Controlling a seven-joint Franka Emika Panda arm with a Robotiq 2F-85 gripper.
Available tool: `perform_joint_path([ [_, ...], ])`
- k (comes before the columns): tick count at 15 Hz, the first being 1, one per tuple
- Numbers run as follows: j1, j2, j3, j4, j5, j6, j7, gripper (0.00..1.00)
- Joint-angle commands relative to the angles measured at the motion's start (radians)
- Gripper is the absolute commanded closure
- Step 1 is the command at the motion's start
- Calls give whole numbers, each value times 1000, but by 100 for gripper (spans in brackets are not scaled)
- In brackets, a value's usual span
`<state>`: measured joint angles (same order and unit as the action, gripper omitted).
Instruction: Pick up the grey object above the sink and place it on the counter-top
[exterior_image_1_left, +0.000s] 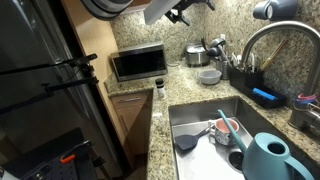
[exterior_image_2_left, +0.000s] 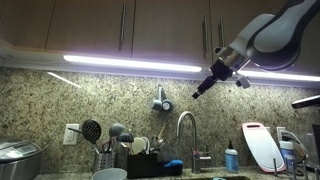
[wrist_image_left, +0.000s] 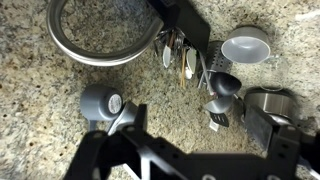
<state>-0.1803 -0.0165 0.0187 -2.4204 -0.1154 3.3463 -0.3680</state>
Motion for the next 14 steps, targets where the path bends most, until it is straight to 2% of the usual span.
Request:
perform_joint_path([
  [1,-14,98,-9,37,27,99,-47,0],
  [3,3,174,-31,63,55,164,-76,0],
  [5,24,212,-45,135,89,120,-102,0],
  [9,80,310,-97,250,142,118,-136,0],
  [14,219,445,-230,436,236,117,-157,0],
])
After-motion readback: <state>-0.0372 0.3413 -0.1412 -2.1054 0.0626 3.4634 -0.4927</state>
